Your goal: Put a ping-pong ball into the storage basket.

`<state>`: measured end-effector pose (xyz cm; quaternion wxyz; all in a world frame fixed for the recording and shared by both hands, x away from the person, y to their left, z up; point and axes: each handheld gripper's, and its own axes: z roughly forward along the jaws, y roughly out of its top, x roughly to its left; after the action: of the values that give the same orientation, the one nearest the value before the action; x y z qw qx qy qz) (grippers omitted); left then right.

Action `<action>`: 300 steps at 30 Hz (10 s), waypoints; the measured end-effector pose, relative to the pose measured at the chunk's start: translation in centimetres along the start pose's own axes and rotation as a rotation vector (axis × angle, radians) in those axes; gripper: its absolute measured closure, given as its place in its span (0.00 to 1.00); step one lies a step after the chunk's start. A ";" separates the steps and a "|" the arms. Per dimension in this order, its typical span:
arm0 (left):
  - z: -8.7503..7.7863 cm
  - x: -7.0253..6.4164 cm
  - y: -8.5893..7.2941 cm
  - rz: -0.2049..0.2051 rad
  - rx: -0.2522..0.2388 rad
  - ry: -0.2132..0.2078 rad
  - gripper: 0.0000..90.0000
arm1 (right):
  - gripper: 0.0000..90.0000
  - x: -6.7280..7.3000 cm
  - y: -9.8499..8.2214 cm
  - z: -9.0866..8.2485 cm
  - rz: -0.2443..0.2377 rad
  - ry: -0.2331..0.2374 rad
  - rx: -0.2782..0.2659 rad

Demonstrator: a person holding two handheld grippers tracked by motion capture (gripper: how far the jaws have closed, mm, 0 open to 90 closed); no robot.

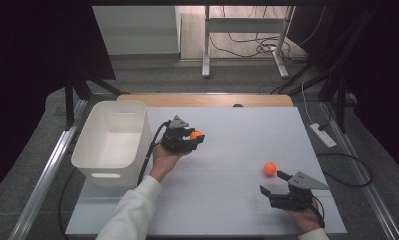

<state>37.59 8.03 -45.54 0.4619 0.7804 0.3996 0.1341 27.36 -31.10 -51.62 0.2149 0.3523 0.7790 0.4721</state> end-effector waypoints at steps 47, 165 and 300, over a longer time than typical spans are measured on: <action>-6.0 -0.8 2.7 0.008 -0.132 -0.045 0.56 | 0.16 0.1 0.1 0.0 -0.009 -0.021 0.006; -16.4 8.9 0.5 -0.137 -0.194 0.295 0.56 | 0.16 0.2 0.1 0.1 -0.019 -0.020 0.004; -15.2 5.1 0.0 -0.116 -0.250 0.029 0.25 | 0.16 -0.2 -0.3 -0.6 0.007 -0.051 -0.002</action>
<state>32.13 21.18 -38.20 0.5566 0.6904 0.4309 0.1671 27.01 -31.72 -51.59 0.2335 0.3667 0.7717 0.4642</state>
